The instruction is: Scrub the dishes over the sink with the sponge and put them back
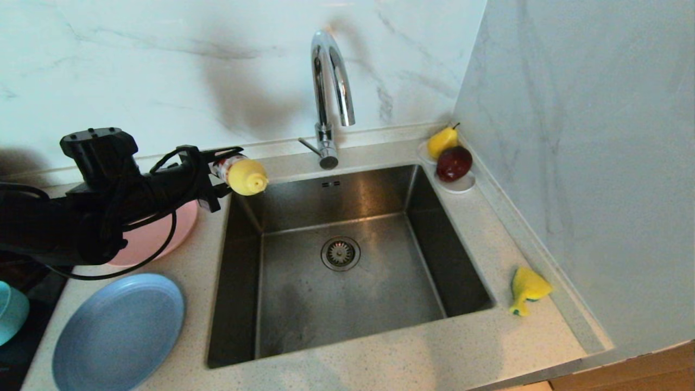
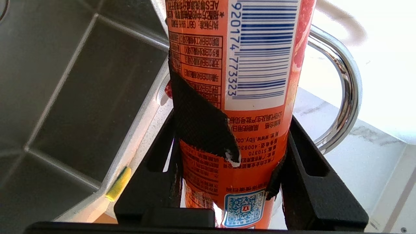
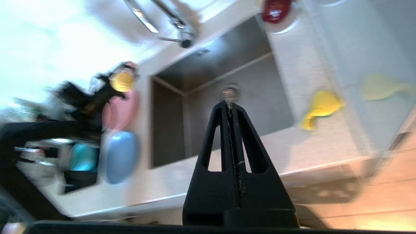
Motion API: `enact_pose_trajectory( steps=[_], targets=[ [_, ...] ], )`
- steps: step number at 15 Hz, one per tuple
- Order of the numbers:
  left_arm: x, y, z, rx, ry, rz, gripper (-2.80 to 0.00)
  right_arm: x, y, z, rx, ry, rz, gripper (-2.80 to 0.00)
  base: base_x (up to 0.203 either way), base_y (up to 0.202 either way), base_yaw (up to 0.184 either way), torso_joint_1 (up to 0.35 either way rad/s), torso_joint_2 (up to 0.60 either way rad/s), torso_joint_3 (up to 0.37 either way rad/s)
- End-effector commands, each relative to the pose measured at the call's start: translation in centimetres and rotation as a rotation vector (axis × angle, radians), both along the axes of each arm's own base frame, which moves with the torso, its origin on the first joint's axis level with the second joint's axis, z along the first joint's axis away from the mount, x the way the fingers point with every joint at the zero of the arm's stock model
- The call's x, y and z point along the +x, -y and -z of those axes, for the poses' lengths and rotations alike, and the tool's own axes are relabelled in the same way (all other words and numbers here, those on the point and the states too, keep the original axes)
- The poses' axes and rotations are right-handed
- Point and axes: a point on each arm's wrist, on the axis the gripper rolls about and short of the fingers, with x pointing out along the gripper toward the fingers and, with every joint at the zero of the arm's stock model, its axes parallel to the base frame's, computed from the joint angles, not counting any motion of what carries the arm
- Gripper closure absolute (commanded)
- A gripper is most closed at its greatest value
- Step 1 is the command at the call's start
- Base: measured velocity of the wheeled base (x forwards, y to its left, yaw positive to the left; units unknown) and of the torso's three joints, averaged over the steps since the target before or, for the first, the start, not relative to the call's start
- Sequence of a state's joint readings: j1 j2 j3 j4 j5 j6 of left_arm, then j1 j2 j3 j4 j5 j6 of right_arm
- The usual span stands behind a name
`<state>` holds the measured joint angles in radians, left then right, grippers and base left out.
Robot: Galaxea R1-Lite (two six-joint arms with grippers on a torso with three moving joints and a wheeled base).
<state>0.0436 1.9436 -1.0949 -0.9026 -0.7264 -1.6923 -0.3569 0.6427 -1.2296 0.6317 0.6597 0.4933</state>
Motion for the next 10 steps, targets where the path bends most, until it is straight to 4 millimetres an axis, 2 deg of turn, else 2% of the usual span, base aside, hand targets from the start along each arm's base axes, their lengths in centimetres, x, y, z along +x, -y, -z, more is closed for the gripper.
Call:
enact_pose_trajectory(
  steps=[1, 5, 10],
  targets=[
    [-0.1, 0.0, -0.1, -0.005, 0.000, 0.006, 0.00, 1.0, 0.5, 0.4, -0.041, -0.033, 0.020, 0.00, 0.000, 0.000, 0.000, 0.000, 0.00, 0.000],
    [0.0, 0.0, 0.3, 0.009, 0.000, 0.005, 0.00, 1.8, 0.9, 1.6, -0.160, -0.059, 0.052, 0.00, 0.000, 0.000, 0.000, 0.000, 0.00, 0.000],
    [0.4, 0.0, 1.4, 0.026, -0.016, 0.004, 0.00, 2.4, 1.2, 3.9, -0.264, -0.096, -0.001, 0.00, 0.000, 0.000, 0.000, 0.000, 0.00, 0.000]
  ],
)
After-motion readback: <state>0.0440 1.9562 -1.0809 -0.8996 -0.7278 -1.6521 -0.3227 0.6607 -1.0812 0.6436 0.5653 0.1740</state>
